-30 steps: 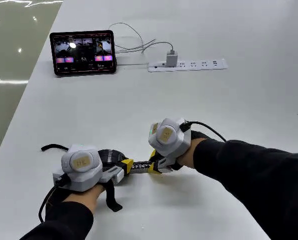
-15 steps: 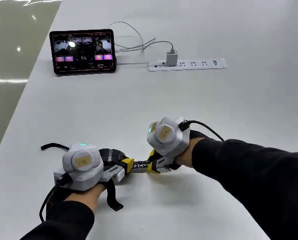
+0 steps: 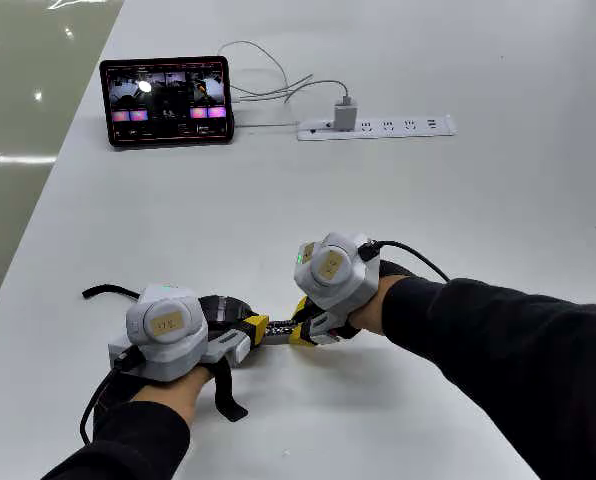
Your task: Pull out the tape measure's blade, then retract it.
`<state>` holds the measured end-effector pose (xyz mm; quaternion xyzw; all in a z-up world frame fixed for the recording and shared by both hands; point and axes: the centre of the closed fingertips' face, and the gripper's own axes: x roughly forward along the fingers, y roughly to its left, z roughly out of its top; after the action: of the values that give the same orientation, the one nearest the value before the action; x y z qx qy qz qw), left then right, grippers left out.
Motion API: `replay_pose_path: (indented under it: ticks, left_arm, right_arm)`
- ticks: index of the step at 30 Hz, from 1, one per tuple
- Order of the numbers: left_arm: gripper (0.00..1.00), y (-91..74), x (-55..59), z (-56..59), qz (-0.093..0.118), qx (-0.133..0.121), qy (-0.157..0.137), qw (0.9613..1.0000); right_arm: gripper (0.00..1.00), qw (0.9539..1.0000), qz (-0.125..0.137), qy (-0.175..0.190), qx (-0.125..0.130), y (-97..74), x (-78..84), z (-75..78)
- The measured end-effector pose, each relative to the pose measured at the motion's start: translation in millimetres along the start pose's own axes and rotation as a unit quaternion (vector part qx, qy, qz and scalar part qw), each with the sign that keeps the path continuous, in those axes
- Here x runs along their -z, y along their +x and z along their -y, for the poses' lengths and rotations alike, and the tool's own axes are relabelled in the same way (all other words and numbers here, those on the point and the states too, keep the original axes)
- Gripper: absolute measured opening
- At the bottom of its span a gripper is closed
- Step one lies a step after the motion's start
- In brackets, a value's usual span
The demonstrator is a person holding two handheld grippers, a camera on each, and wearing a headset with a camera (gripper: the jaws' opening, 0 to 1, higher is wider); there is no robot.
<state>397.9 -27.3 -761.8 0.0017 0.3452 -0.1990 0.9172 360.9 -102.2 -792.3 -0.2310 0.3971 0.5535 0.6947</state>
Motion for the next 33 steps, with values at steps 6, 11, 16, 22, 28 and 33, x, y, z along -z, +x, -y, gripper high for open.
replay_pose_path:
  ticks: [6,11,16,22,28,33]
  left_arm:
    - [0.60,0.6,-0.1,-0.5,0.002,-0.002,-0.001,1.0000]
    - [0.60,0.1,-0.4,-0.4,0.004,0.000,-0.001,1.0000]
    - [0.60,-0.2,-0.3,-0.4,0.007,0.004,0.001,1.0000]
    - [0.60,-0.6,-0.7,0.2,0.008,0.003,0.001,1.0000]
    - [0.60,0.1,-0.9,-0.3,0.011,0.005,-0.001,0.9999]
    - [0.60,-0.4,-1.1,-0.1,0.010,0.005,-0.002,0.9999]
  right_arm:
    - [0.09,1.0000,0.002,0.000,0.000,2.4,-2.1,1.0]
    - [0.10,1.0000,0.005,-0.003,0.000,4.0,-4.3,0.4]
    - [0.10,0.9999,0.015,-0.003,-0.007,5.8,-7.2,-1.1]
    - [0.10,0.9997,0.021,-0.004,-0.007,6.8,-9.3,-1.4]
    - [0.10,0.9996,0.026,-0.009,-0.009,8.6,-11.5,-2.2]
    - [0.10,0.9995,0.029,-0.007,-0.010,10.1,-14.0,-2.4]
